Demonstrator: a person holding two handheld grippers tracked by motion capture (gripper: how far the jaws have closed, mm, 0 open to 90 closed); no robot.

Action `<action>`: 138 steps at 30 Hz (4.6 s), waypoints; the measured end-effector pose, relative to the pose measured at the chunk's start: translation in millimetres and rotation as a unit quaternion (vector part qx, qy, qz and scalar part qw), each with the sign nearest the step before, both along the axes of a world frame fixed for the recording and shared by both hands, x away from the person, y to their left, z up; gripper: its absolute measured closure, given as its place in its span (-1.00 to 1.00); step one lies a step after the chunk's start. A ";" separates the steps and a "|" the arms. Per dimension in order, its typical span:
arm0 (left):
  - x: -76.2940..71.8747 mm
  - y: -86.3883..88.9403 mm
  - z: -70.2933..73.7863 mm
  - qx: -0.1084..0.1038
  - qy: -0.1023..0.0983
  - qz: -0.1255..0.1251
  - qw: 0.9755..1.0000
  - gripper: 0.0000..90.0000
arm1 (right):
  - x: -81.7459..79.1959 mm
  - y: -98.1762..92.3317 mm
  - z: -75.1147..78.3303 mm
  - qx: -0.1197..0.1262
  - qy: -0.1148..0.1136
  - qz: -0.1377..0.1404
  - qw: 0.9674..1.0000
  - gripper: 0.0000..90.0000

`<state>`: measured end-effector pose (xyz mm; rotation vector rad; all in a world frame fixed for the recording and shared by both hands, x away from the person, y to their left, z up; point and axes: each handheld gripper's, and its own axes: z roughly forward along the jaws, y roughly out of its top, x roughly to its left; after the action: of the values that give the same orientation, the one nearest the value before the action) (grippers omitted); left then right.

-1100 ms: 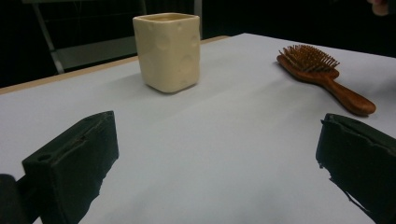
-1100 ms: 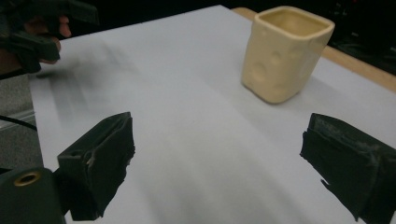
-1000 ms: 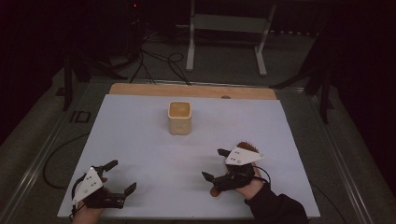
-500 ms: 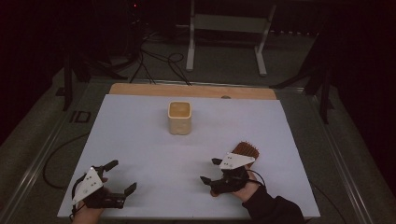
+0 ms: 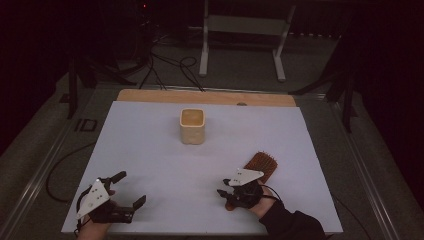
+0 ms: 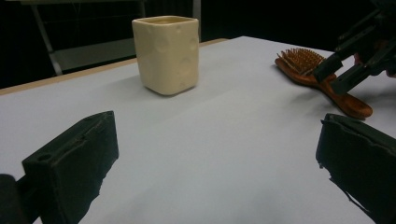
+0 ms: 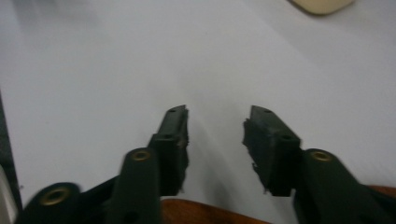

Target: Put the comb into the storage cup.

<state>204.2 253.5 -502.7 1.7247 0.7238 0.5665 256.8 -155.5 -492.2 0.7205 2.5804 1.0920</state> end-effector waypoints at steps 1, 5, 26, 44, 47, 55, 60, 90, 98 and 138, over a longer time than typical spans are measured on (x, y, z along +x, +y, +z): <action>0.0 -0.2 -0.1 0.000 0.000 0.000 1.000 -1.00 | -0.2 0.2 -0.7 -0.004 0.000 0.000 1.000 0.46; 0.3 0.2 0.1 -0.006 0.001 -0.001 1.000 -1.00 | 0.7 0.0 -1.3 -0.012 0.006 -0.002 1.000 0.61; 0.2 0.1 0.2 -0.002 0.000 0.000 1.000 -1.00 | 2.4 3.5 -9.5 -0.057 0.043 -0.007 0.997 1.00; 0.2 -0.6 0.2 -0.001 0.000 -0.002 1.000 -1.00 | -2.8 -11.9 -15.0 -0.078 0.061 -0.014 0.995 1.00; 0.0 -1.1 -0.3 0.001 0.002 -0.001 1.000 -1.00 | -4.6 -21.6 -13.2 -0.080 0.063 -0.020 0.995 1.00; 0.5 -1.0 0.0 0.000 0.001 -0.001 1.000 -1.00 | -11.3 -43.9 -10.4 -0.079 0.068 -0.039 0.994 1.00; 0.6 -1.5 -0.3 0.001 0.002 -0.001 1.000 -1.00 | -15.1 -56.4 -10.3 -0.084 0.074 -0.046 0.993 1.00; 1.7 -1.8 -1.0 0.001 0.004 -0.001 1.000 -1.00 | -4.2 -119.3 -5.9 -0.085 0.069 -0.127 0.986 1.00; 1.5 -1.9 -1.2 0.003 0.004 -0.001 1.000 -1.00 | 2.6 -123.2 -5.3 -0.087 0.066 -0.137 0.985 1.00; 1.7 -0.5 -0.9 -0.001 0.004 0.003 1.000 -1.00 | 32.9 -124.1 48.4 -0.138 0.046 -0.010 0.989 0.88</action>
<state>205.8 253.0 -503.6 1.7239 0.7348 0.5640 289.7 -279.5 -443.8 0.7414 2.7183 0.6891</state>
